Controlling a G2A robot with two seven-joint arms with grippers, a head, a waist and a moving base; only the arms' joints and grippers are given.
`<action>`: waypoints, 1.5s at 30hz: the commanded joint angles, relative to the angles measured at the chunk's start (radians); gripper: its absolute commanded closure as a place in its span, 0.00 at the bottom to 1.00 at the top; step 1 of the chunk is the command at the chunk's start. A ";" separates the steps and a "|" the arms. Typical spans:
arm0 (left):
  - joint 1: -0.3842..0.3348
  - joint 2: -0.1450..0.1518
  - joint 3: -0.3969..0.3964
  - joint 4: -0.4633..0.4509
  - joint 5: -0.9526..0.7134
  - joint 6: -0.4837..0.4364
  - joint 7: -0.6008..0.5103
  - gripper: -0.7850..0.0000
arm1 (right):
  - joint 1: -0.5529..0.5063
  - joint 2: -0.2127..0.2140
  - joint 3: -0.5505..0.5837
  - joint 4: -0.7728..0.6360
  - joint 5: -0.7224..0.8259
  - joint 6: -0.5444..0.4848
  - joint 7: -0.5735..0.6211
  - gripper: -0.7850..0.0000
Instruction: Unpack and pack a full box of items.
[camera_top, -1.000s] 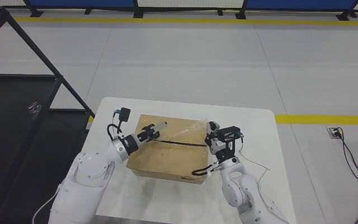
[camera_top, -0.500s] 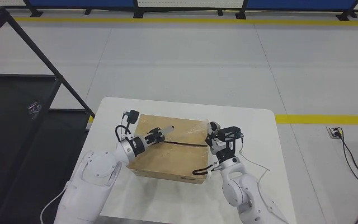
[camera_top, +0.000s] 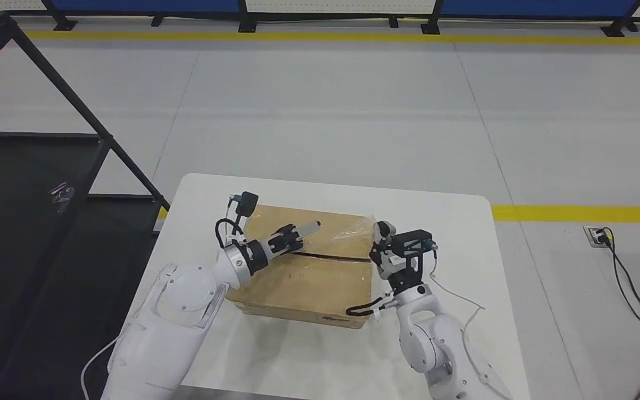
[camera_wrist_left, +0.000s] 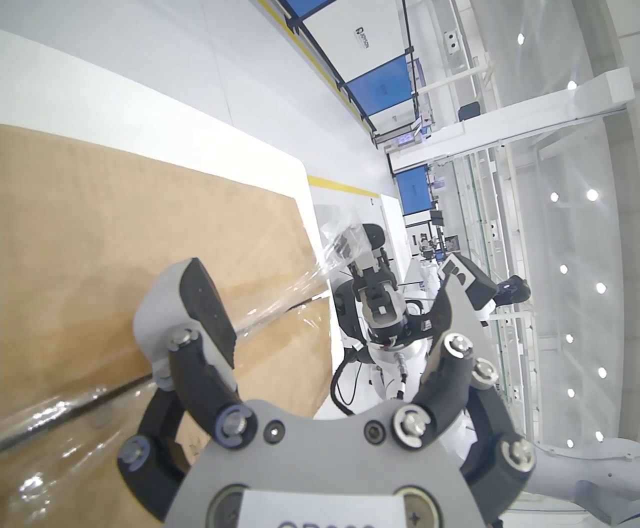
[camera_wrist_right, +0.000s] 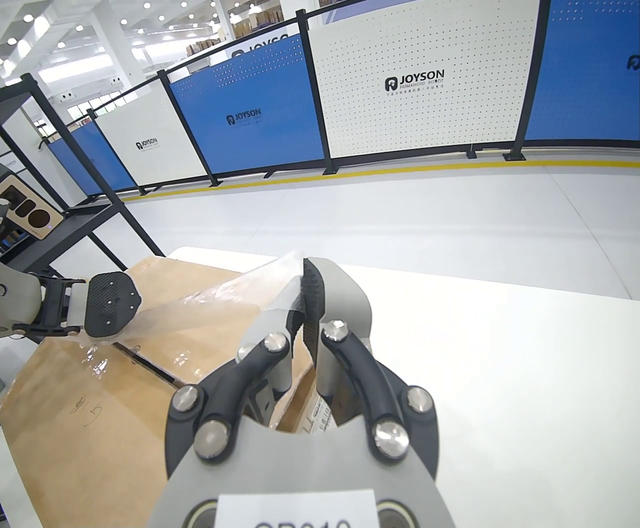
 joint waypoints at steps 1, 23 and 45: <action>-0.001 0.000 0.000 -0.001 -0.002 0.000 -0.001 0.00 | -0.011 0.000 0.006 -0.006 0.002 -0.002 -0.009 1.00; -0.011 -0.005 0.016 0.016 -0.003 0.013 0.020 0.00 | -0.052 -0.010 0.032 -0.019 -0.020 -0.020 -0.015 1.00; 0.007 -0.003 0.008 0.006 -0.013 0.015 0.013 0.00 | -0.106 -0.016 0.049 -0.053 -0.049 -0.029 -0.019 1.00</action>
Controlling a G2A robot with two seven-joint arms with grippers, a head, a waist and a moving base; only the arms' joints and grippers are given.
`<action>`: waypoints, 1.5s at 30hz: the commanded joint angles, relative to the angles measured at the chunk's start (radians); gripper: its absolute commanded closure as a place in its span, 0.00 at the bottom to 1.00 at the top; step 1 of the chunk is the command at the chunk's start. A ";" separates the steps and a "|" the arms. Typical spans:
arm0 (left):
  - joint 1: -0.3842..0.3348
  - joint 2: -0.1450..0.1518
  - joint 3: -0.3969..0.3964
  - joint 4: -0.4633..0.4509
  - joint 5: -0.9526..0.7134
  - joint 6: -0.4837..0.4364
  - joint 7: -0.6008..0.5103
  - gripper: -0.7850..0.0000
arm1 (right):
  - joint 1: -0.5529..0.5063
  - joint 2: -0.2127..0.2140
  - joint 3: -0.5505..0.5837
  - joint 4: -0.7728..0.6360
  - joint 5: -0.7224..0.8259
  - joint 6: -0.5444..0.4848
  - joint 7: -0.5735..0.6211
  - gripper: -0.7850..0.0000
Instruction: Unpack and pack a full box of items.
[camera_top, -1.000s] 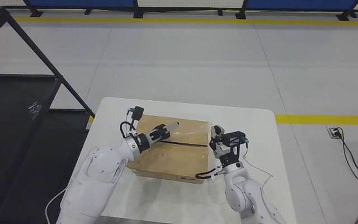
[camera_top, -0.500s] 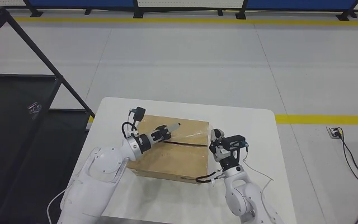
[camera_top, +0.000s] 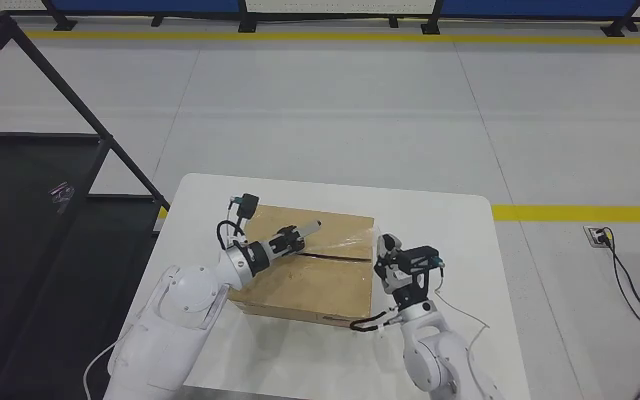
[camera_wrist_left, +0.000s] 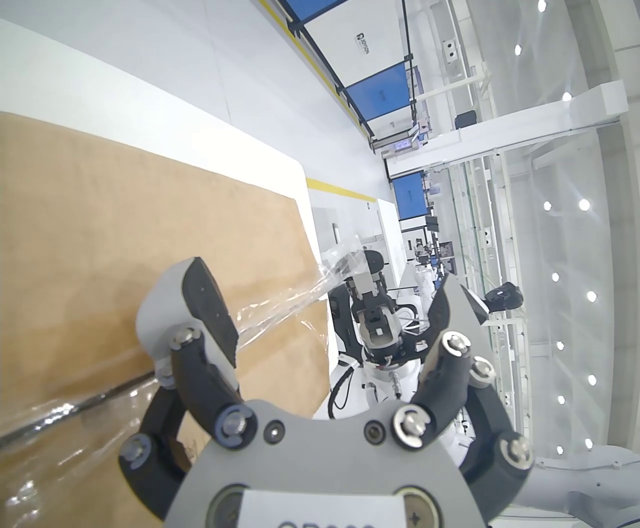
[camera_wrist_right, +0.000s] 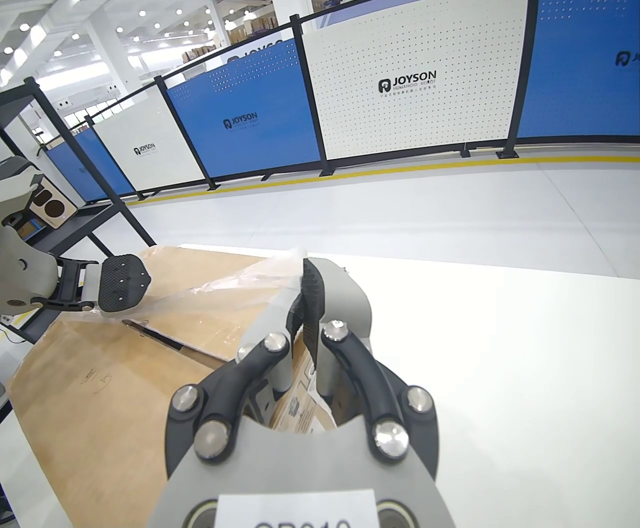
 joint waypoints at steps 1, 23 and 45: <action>0.001 0.000 0.001 0.000 0.002 0.001 -0.006 0.00 | -0.004 -0.001 0.001 0.000 -0.002 0.000 0.001 1.00; 0.003 -0.001 0.015 0.019 0.029 0.000 0.004 0.00 | -0.010 -0.009 0.017 -0.006 -0.012 -0.001 0.040 0.54; 0.010 -0.005 0.019 0.020 -0.005 -0.019 0.001 0.00 | -0.008 0.011 0.198 -0.108 0.314 -0.215 0.305 0.00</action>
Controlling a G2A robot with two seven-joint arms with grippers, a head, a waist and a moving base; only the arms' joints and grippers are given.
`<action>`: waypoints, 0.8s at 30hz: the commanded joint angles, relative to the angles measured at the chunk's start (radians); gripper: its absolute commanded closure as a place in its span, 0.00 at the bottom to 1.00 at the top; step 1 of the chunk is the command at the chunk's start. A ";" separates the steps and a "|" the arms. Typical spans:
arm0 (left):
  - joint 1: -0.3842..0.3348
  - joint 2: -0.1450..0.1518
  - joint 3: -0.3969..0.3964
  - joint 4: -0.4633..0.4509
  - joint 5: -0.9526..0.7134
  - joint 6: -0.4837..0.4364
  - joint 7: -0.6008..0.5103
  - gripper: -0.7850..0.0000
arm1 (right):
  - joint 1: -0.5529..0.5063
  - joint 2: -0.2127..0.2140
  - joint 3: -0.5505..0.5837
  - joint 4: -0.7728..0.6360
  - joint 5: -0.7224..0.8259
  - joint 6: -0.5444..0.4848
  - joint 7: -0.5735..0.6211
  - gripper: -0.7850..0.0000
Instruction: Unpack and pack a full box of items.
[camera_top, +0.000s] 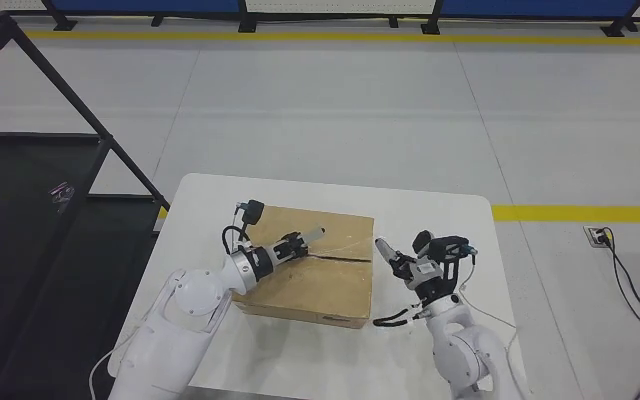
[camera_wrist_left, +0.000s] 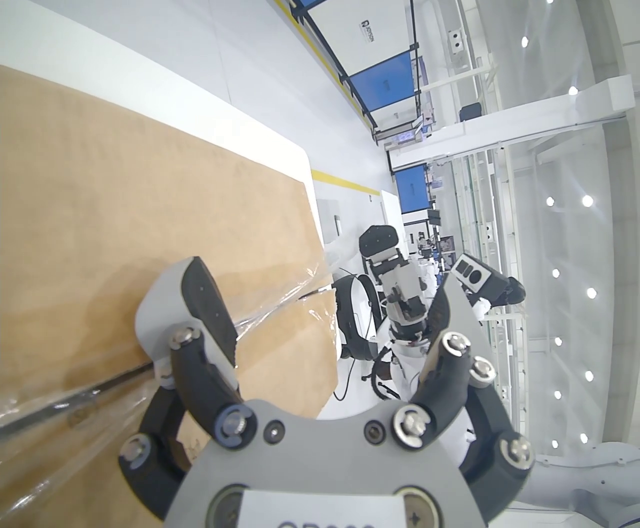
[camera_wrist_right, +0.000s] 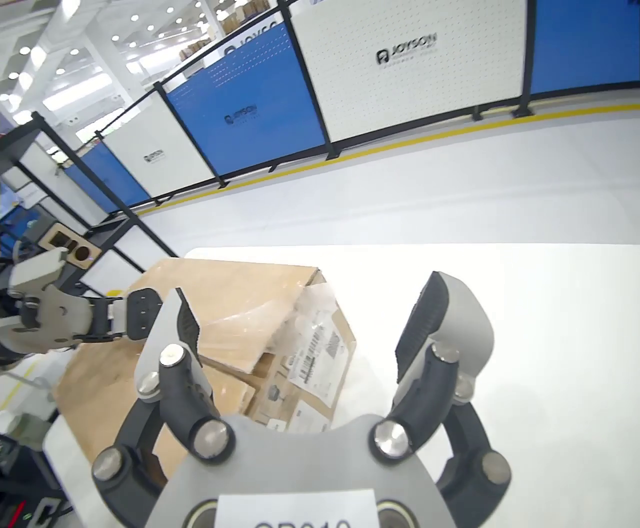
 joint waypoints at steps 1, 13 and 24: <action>0.003 0.000 -0.002 -0.003 -0.003 -0.003 0.001 0.00 | 0.034 0.003 0.031 0.014 0.159 -0.072 0.106 0.00; 0.016 0.000 -0.008 -0.020 -0.014 -0.007 0.004 0.00 | 0.066 0.001 0.058 0.020 0.366 -0.095 0.165 0.00; -0.010 -0.008 0.022 -0.022 -0.009 0.005 0.010 0.00 | 0.066 0.014 0.086 0.057 0.466 -0.236 0.213 0.00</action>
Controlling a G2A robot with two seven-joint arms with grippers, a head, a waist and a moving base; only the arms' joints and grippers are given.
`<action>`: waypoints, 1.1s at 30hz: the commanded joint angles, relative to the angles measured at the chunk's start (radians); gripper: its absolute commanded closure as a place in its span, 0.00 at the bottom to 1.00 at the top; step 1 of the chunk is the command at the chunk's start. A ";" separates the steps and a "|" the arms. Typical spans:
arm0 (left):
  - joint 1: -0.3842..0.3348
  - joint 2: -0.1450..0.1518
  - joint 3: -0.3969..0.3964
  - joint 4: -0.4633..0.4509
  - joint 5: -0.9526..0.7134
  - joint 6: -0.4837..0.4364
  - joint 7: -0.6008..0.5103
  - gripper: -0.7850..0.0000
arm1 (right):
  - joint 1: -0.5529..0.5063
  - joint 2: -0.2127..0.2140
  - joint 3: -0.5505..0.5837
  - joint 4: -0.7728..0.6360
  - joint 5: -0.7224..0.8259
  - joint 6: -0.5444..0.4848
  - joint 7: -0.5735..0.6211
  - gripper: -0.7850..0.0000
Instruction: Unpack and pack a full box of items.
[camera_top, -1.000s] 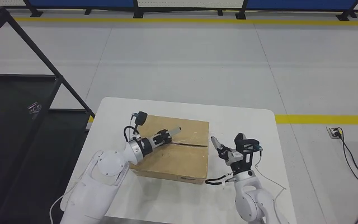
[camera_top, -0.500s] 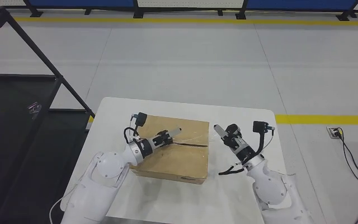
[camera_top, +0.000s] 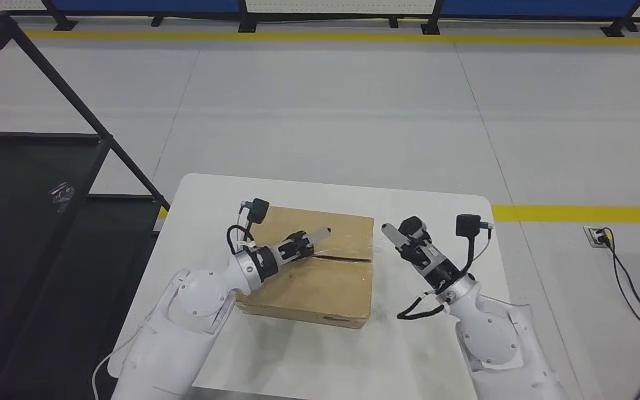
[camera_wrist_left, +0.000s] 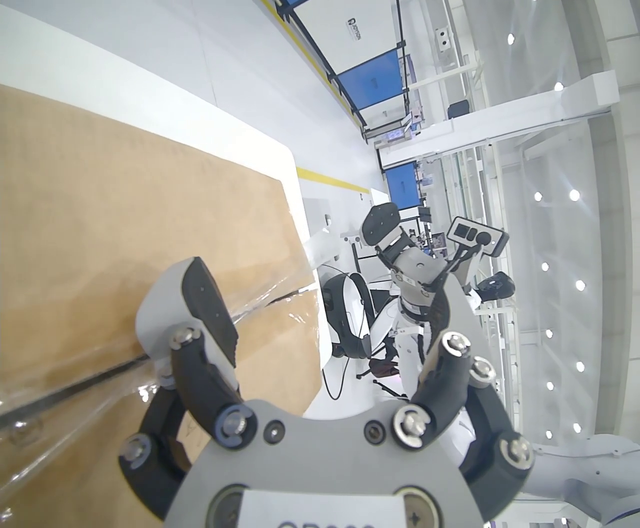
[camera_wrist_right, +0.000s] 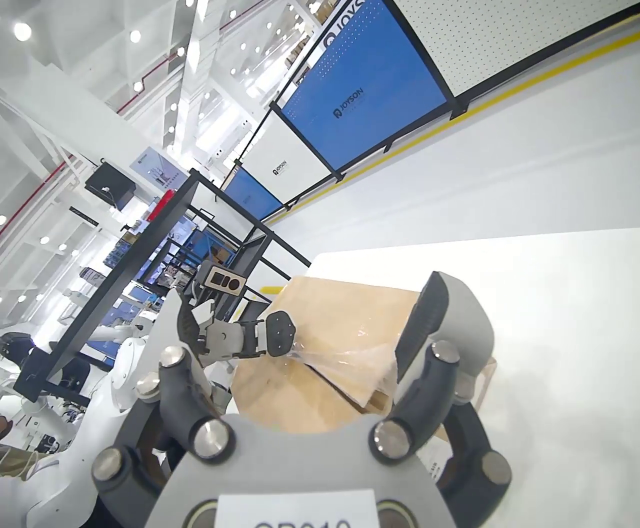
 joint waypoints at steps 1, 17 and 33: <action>-0.006 -0.002 0.006 0.004 0.000 0.002 0.002 0.00 | -0.010 0.003 0.009 0.006 0.012 -0.018 -0.001 0.00; -0.034 -0.013 0.044 0.044 0.086 0.000 0.060 0.00 | -0.061 0.021 0.060 0.056 0.085 -0.103 -0.007 0.00; -0.015 -0.014 0.049 0.002 0.082 -0.003 0.016 0.00 | -0.073 0.033 0.060 0.074 0.109 -0.127 -0.014 0.00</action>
